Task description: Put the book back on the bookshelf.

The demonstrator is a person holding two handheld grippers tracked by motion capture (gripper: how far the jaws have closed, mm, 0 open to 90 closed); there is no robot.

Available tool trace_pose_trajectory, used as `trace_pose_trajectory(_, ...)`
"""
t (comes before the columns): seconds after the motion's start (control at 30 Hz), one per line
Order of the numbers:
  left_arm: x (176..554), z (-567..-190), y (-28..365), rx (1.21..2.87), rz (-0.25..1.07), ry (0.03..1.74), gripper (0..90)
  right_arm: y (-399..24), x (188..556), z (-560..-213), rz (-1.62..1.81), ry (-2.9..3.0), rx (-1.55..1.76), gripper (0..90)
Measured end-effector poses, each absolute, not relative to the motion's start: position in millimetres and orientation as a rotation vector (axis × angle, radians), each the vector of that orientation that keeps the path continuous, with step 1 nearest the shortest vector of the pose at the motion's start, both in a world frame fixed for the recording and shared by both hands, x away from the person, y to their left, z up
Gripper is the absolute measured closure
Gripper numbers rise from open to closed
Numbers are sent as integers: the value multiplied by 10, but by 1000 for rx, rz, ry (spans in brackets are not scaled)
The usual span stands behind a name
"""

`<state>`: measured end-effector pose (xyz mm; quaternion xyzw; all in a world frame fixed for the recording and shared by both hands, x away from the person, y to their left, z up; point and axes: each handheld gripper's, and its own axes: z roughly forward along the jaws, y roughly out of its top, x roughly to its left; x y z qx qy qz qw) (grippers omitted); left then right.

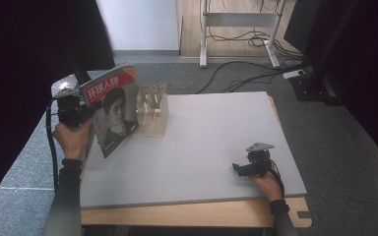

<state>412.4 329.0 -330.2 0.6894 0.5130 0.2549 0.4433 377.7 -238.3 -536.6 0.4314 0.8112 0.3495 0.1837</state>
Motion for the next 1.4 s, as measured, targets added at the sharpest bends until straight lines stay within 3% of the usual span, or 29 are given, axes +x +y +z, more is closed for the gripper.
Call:
trace_pose_trajectory(0.3, 4247, -3581, 3120, 1677, 659, 1217, 867, -2385, 3778, -5366, 986, 2289, 1213, 10)
trace_pose_trajectory(0.63, 4188, -3528, 3191, 1872, 516, 1253, 855, -2385, 3776, -5365, 985, 2289, 1214, 11)
trace_pose_trajectory(0.9, 4211, -3574, 3258, 1795, 495, 1249, 870, -2385, 3775, -5365, 985, 2290, 1211, 12)
trace_pose_trajectory(1.4, 4354, -3774, 3286, 1680, 643, 1291, 864, -2386, 3774, -5365, 986, 2291, 1209, 13)
